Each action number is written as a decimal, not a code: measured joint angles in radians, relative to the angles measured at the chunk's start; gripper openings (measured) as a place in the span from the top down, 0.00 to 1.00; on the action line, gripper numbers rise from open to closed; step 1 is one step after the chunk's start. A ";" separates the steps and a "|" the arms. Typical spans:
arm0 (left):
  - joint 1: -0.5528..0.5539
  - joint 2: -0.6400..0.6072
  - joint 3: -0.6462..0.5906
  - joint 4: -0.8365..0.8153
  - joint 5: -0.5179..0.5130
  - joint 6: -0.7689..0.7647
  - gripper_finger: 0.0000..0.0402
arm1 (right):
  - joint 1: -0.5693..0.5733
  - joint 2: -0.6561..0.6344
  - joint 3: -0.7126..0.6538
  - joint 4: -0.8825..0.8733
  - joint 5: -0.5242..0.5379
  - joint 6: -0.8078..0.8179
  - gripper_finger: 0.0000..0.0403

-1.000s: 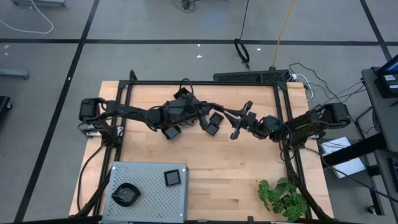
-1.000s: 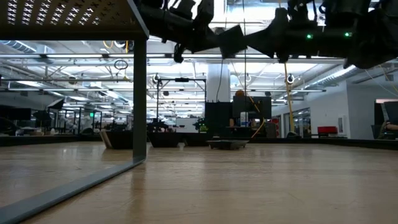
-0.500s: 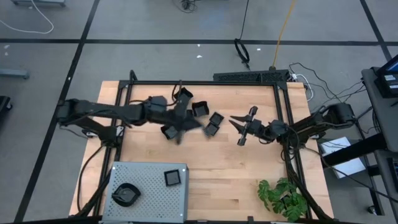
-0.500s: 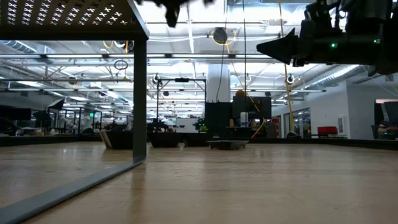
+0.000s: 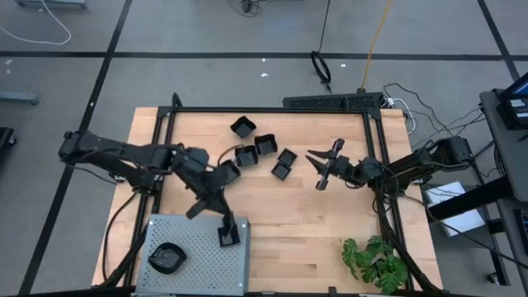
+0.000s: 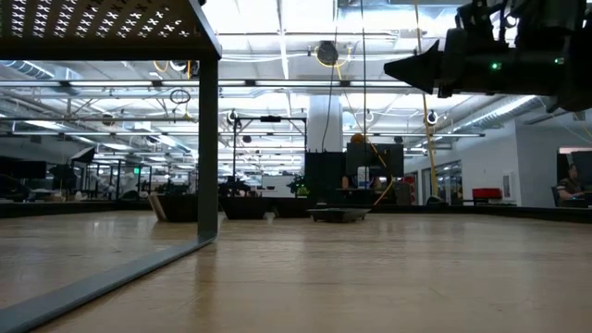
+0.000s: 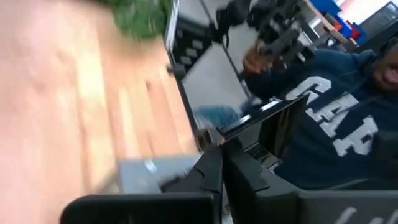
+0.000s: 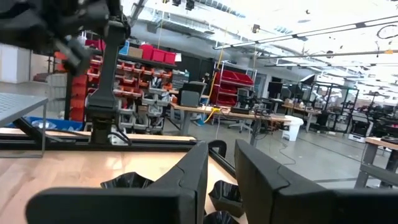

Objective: Pick & Place Mini shaped plates
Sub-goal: Stack the square plate on top of the other square plate on the shelf

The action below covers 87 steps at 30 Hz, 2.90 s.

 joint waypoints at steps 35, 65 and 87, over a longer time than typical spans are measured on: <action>-0.018 0.232 0.094 -0.279 0.084 -0.052 0.92 | -0.020 0.001 0.001 -0.027 -0.004 0.046 0.82; 0.131 -0.075 0.090 -0.209 -0.370 0.144 0.86 | -0.025 0.001 0.001 -0.038 -0.003 0.072 0.82; 0.445 -0.272 -0.569 0.920 -0.221 0.250 0.86 | -0.025 0.001 0.004 -0.101 -0.002 0.251 0.83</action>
